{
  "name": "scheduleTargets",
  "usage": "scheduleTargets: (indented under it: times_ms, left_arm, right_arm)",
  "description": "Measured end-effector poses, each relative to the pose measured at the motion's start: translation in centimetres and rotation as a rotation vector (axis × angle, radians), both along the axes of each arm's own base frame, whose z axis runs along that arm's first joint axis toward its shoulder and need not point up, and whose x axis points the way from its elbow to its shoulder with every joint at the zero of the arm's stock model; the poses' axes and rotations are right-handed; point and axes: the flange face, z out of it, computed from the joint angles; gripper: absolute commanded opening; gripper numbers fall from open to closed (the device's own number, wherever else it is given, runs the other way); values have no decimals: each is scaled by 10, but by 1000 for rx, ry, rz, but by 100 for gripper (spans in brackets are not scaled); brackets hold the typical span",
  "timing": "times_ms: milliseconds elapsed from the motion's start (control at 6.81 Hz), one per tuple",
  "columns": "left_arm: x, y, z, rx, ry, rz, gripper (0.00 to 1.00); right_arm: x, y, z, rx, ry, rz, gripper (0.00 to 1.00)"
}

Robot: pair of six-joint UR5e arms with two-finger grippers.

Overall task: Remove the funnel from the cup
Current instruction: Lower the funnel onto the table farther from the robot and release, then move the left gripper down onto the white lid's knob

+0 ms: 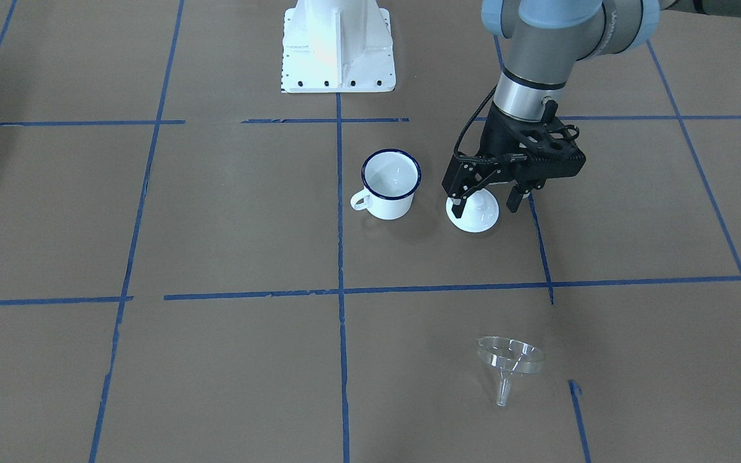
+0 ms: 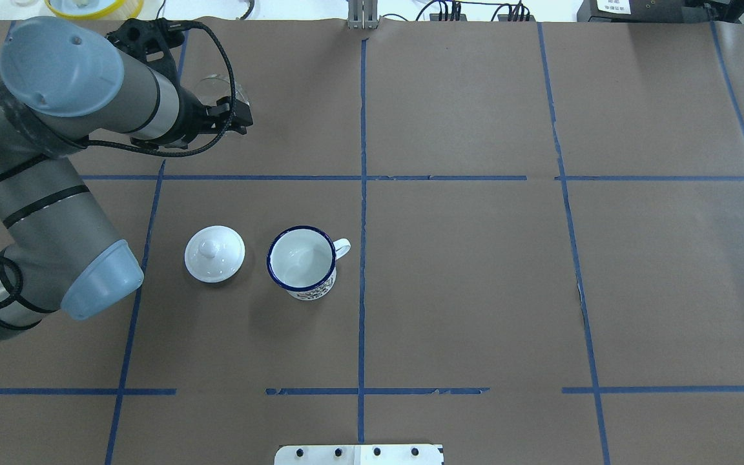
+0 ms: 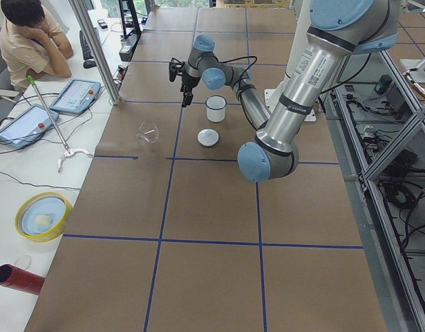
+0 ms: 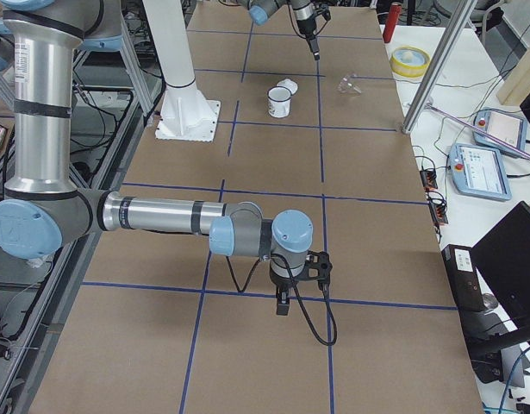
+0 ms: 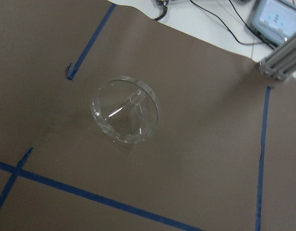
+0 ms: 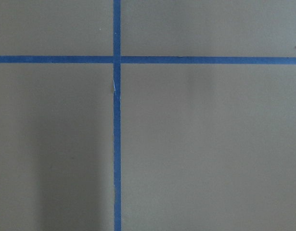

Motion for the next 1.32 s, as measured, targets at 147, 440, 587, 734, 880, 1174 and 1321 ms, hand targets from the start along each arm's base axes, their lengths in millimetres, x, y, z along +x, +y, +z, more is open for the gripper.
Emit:
scheduleTargets:
  times_ms: [147, 440, 587, 734, 880, 1174, 1321]
  left_arm:
    - [4, 4, 11, -21, -37, 53, 100]
    - [18, 17, 46, -71, -89, 107, 100]
    - [35, 27, 61, -86, -104, 136, 100]
    - [52, 34, 74, -94, -112, 163, 100]
    - [65, 39, 88, -95, -116, 183, 100]
    - [68, 48, 120, -74, -95, 200, 97]
    - [68, 52, 129, -70, -89, 204, 91]
  right_arm:
    - [0, 0, 0, 0, 0, 0, 100]
    - [0, 0, 0, 0, 0, 0, 100]
    - [0, 0, 0, 0, 0, 0, 100]
    - [0, 0, 0, 0, 0, 0, 100]
    - [0, 0, 0, 0, 0, 0, 100]
    - [0, 0, 0, 1, 0, 0, 100]
    - [0, 0, 0, 0, 0, 0, 100]
